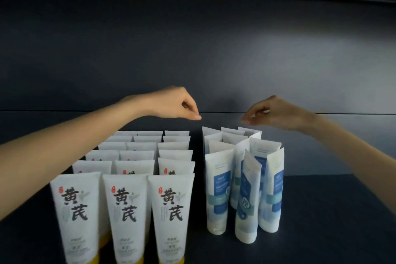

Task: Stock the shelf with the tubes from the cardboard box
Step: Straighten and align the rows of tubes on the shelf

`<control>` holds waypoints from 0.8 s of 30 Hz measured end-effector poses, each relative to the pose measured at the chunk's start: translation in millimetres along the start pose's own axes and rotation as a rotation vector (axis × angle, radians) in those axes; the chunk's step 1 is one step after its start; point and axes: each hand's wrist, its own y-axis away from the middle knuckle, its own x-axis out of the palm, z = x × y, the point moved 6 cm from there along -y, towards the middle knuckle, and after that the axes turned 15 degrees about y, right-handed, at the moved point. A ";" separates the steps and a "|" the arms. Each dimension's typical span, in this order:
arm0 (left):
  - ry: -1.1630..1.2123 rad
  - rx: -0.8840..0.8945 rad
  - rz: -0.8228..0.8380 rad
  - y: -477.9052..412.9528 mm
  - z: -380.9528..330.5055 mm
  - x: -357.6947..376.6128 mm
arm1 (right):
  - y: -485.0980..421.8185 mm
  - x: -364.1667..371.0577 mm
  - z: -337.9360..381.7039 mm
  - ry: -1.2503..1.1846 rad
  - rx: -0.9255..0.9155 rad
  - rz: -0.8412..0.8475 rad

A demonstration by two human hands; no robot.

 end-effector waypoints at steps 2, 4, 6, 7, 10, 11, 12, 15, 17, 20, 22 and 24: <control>-0.050 -0.027 0.008 -12.7 2.9 5.4 | -7.6 4.6 -11.0 0.035 -0.032 0.020; -0.084 -0.053 0.014 -22.9 6.6 11.3 | -14.4 10.5 -19.6 0.043 -0.056 0.037; -0.096 -0.072 0.030 -31.2 11.7 17.9 | -20.4 18.1 -25.5 0.017 -0.064 0.053; -0.106 -0.076 0.043 -34.4 14.5 20.5 | -23.2 21.7 -26.8 0.003 -0.065 0.061; -0.134 -0.082 0.082 -42.3 21.6 26.7 | -32.0 32.8 -29.9 0.007 -0.079 0.072; -0.143 -0.080 0.089 -44.9 23.4 28.3 | -34.3 35.7 -30.2 0.039 -0.083 0.068; -0.155 -0.079 0.096 -47.5 25.4 30.0 | -36.4 38.4 -30.5 0.089 -0.090 0.061; -0.202 -0.094 0.116 -51.7 32.3 35.6 | -42.2 43.2 -31.3 0.216 -0.112 0.035; -0.234 -0.094 0.106 -52.8 35.0 36.3 | -46.2 44.4 -31.9 0.237 -0.107 0.033; -0.295 -0.077 0.100 -52.3 35.3 35.1 | -49.2 45.6 -32.2 0.249 -0.111 0.035; -0.317 -0.074 0.103 -51.6 35.7 34.1 | -49.6 45.9 -32.3 0.242 -0.118 0.033; -0.326 -0.071 0.099 -51.3 36.8 33.7 | -49.4 46.2 -32.9 0.235 -0.122 0.029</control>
